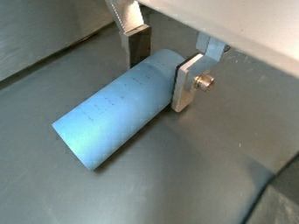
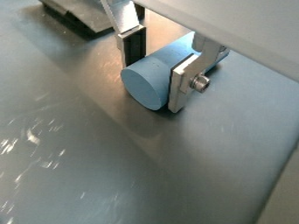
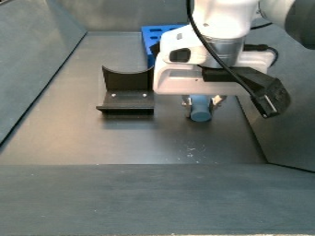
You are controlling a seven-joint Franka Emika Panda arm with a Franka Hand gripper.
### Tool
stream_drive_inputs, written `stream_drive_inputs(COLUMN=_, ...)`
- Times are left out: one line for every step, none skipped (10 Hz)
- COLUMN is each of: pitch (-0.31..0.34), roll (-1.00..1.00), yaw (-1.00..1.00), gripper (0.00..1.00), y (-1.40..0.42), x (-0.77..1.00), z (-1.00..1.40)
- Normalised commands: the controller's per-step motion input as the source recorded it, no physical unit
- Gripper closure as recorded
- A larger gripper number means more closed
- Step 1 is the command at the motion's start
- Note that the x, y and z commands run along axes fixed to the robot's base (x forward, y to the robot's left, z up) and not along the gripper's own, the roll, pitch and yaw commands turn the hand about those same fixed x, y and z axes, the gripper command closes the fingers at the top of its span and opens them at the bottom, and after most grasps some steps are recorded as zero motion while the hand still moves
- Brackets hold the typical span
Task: Pick up the oval object. Move up. Place the oval object on the fixture. Regrasp the oval object. Move to above the board. Insert the oval object.
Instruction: Pick up the oval object, then move up, then place the oval object on the fixture.
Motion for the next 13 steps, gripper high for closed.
stream_drive_inputs(pitch=0.0, roll=0.0, yaw=0.0, gripper=1.0, y=0.0, x=0.0, z=0.0)
stream_drive_inputs(pitch=0.0, roll=0.0, yaw=0.0, gripper=1.0, y=0.0, x=0.0, z=0.0)
stream_drive_inputs(pitch=0.0, roll=0.0, yaw=0.0, gripper=1.0, y=0.0, x=0.0, z=0.0)
stream_drive_inputs(pitch=0.0, roll=0.0, yaw=0.0, gripper=1.0, y=0.0, x=0.0, z=0.83)
stream_drive_inputs(pitch=0.021, roll=-0.01, yaw=-0.01, gripper=1.0, y=-0.05, x=-0.05, z=0.8)
stream_drive_inputs(pitch=0.008, roll=-0.02, yaw=-0.01, gripper=1.0, y=-0.05, x=-0.07, z=0.7)
stream_drive_inputs(pitch=-0.004, roll=-0.03, yaw=0.01, gripper=1.0, y=-0.04, x=-0.05, z=0.54)
stream_drive_inputs(pitch=0.0, roll=-0.05, yaw=0.01, gripper=1.0, y=-0.03, x=-0.04, z=0.4)
stream_drive_inputs(pitch=0.009, roll=-0.06, yaw=0.02, gripper=1.0, y=-0.02, x=-0.03, z=0.26)
stream_drive_inputs(pitch=0.0, roll=0.0, yaw=0.0, gripper=1.0, y=0.0, x=0.0, z=1.0)
stream_drive_inputs(pitch=-0.002, roll=0.0, yaw=0.0, gripper=1.0, y=0.01, x=0.01, z=1.0)
stream_drive_inputs(pitch=0.014, roll=-0.02, yaw=0.01, gripper=1.0, y=0.0, x=-0.01, z=1.0)
stream_drive_inputs(pitch=0.011, roll=-0.03, yaw=0.01, gripper=1.0, y=-0.01, x=-0.01, z=1.0)
